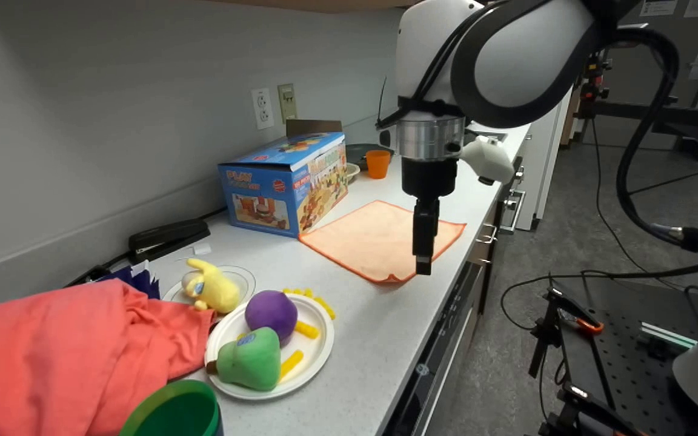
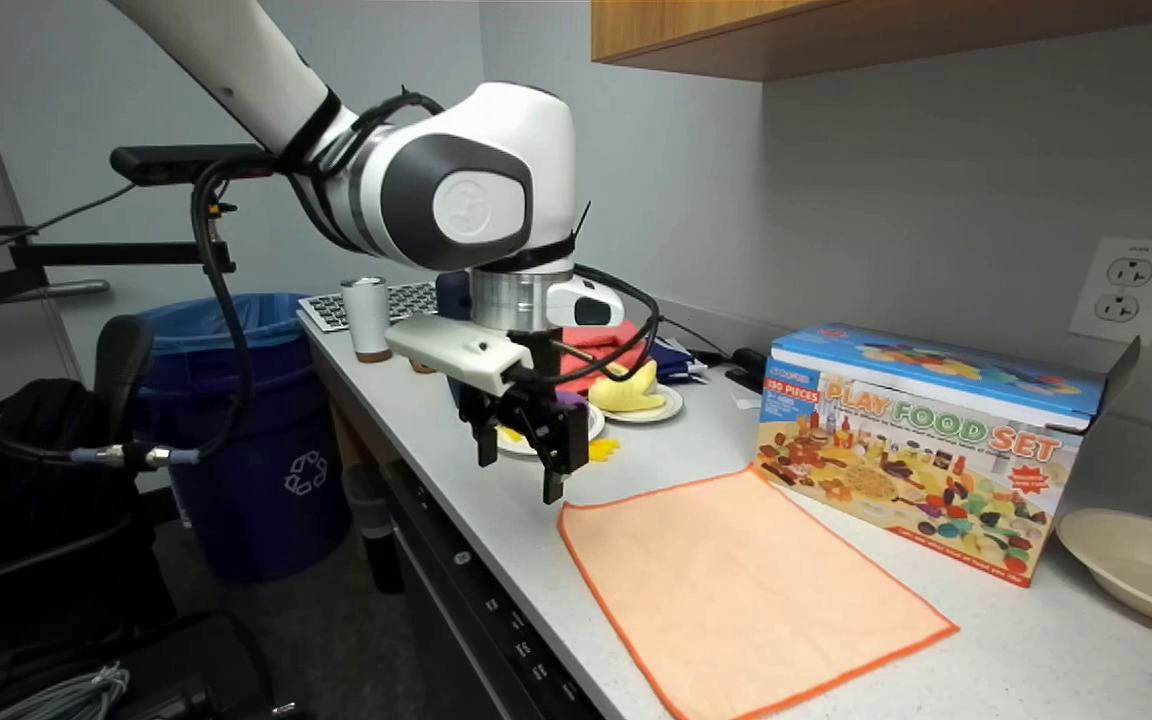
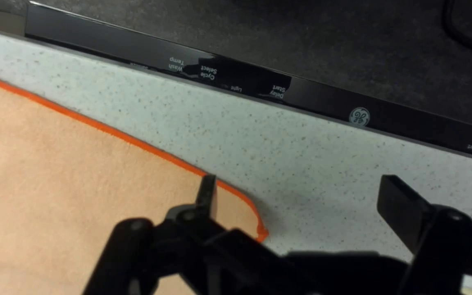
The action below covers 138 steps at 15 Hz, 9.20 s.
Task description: Fold the cloth
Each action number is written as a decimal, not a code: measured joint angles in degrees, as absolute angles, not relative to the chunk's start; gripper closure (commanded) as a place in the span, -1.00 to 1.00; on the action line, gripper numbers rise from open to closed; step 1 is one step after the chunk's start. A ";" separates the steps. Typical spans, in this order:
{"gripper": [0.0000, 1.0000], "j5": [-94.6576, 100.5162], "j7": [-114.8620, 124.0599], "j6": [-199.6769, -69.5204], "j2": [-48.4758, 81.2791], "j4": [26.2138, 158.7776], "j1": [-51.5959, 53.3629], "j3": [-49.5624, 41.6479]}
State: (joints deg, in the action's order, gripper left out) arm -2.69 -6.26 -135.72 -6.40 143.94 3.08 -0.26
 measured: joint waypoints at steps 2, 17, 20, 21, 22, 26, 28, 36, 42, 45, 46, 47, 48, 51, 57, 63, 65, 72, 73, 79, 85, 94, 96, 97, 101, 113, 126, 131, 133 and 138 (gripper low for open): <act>-1.00 -2.70 -7.54 -138.56 -3.76 143.86 3.08 -0.26; -0.38 -1.24 -12.41 -144.59 9.92 135.81 3.04 1.74; 0.08 -1.21 -12.56 -144.59 11.40 134.42 3.00 1.74; 0.26 -1.17 -12.56 -144.58 11.55 134.05 2.96 1.74; 0.40 -1.17 -12.56 -144.57 11.61 133.72 2.93 1.74; 0.98 -1.18 -12.57 -144.48 11.63 132.82 2.75 1.74; 1.00 -1.42 -12.57 -144.00 11.63 132.48 2.75 2.05; 0.99 -5.53 -12.51 -130.32 8.48 126.92 2.86 5.94; 0.99 6.94 -10.75 -129.31 7.27 124.58 2.86 4.88; 0.99 18.34 -6.18 -129.33 7.32 125.00 2.91 4.03; 0.99 22.15 -3.98 -129.34 7.35 125.14 2.98 3.76; 0.99 26.24 -1.65 -129.36 7.35 125.32 3.11 3.53; 0.99 30.77 1.09 -129.38 7.35 125.60 3.28 3.32; 0.99 43.04 10.00 -129.37 7.36 126.65 3.77 3.14; 0.96 48.57 19.84 -129.23 7.36 127.28 4.05 3.30; 0.99 48.57 21.08 -129.21 7.36 127.27 4.19 3.36; 0.99 48.57 21.08 -129.22 7.39 127.27 4.19 3.35; 0.99 51.32 24.47 -127.84 9.35 123.73 2.50 -1.54; 0.99 51.69 24.91 -127.84 9.83 123.03 2.03 -2.33; 0.29 51.79 28.66 -126.24 13.64 121.61 1.60 -3.41; -0.60 65.87 35.95 -126.16 14.54 121.17 2.41 -3.47; -1.00 61.06 37.14 -112.12 11.69 115.05 2.33 -3.01; -1.00 55.41 36.02 -107.58 10.79 113.03 2.21 -2.98; -1.00 52.62 35.64 -105.61 10.40 112.14 2.13 -2.98; -1.00 41.71 34.86 -100.90 9.51 109.67 1.65 -2.99; -1.00 28.72 31.29 -99.99 9.39 111.54 0.77 -3.11; -1.00 10.15 19.82 -100.30 -0.48 125.51 -3.95 -5.38; -1.00 10.15 19.90 -100.30 -0.39 125.29 -3.92 -5.05; -1.00 10.15 19.90 -100.32 -0.35 125.40 -3.92 -5.03; -1.00 9.96 18.51 -105.40 -0.48 128.22 -3.98 -5.20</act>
